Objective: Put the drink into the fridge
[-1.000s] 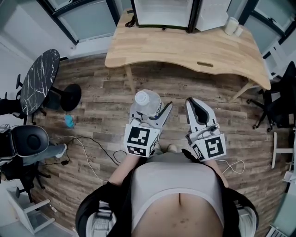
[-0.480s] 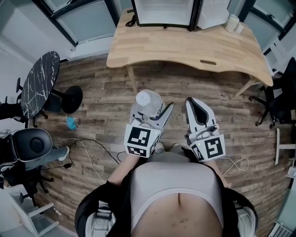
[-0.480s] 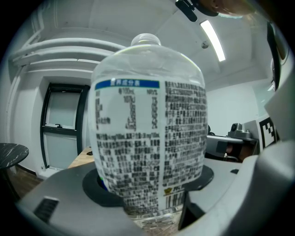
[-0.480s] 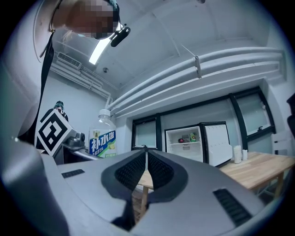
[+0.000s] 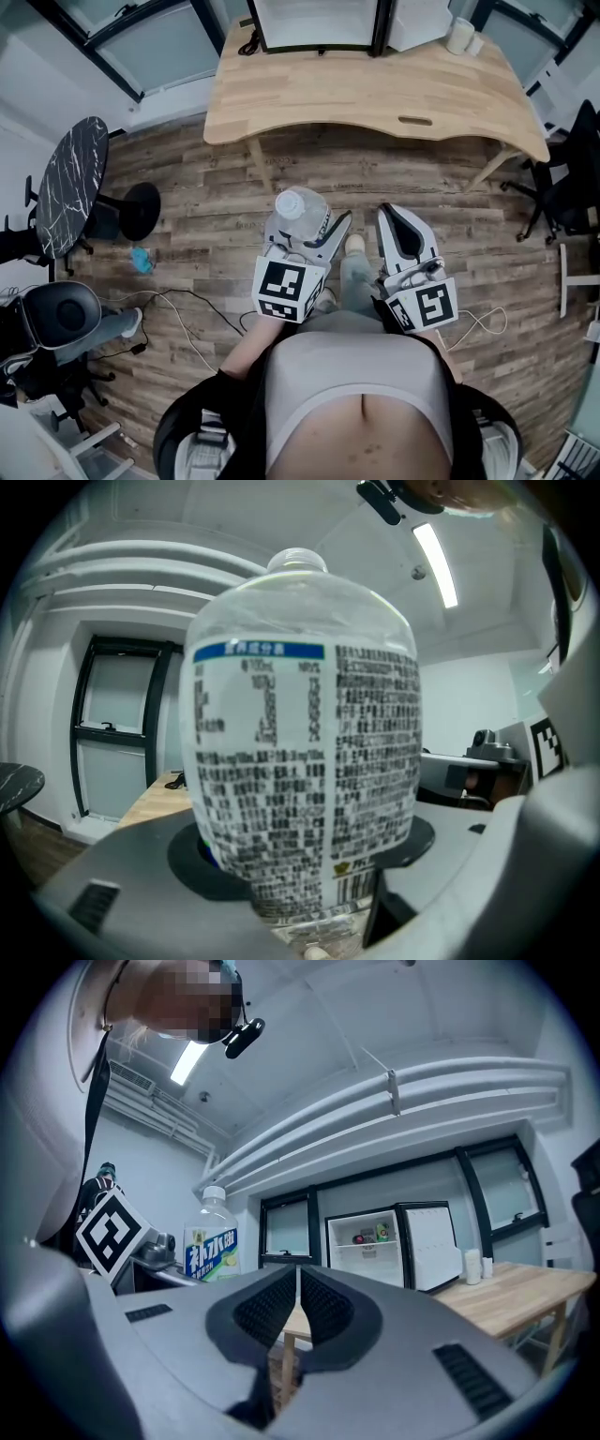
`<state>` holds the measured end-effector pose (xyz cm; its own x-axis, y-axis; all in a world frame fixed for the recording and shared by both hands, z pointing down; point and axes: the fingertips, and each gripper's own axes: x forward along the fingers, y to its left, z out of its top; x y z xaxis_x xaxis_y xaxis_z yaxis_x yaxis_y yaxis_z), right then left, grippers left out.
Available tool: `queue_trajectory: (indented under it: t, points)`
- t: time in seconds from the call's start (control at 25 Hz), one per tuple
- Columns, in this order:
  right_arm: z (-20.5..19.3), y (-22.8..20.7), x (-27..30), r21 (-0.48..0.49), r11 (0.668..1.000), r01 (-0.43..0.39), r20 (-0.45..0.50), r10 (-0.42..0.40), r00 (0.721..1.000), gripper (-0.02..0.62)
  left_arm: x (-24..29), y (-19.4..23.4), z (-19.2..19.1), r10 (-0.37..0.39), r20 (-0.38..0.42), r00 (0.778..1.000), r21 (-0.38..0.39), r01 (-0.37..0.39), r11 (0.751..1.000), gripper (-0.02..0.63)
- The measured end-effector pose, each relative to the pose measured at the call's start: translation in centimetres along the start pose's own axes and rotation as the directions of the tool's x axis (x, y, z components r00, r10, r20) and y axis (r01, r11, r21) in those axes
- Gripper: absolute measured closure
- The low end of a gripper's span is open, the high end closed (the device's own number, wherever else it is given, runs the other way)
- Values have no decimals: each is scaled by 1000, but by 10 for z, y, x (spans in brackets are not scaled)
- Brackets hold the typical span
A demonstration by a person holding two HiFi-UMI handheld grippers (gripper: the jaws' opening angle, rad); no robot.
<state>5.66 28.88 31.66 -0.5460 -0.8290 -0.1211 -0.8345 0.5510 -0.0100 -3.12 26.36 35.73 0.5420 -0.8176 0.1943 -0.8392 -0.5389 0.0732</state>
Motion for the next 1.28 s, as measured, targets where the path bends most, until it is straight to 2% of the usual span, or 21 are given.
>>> queue_trajectory:
  t: [0.28,0.8,1.28]
  points:
    - [-4,-26,37,-3,1000,-31,6,31,999,558,34,22,11,31,14,999,0,-31,1000,261]
    - [3,-119,149,-23,995,-94,32,95,995,559,148,82,55,96,50,994,5,-96,995,261]
    - [-1,-179,199,-18,992,-124,28,124,992,560,222,105,75,124,64,990,-3,-124,992,261]
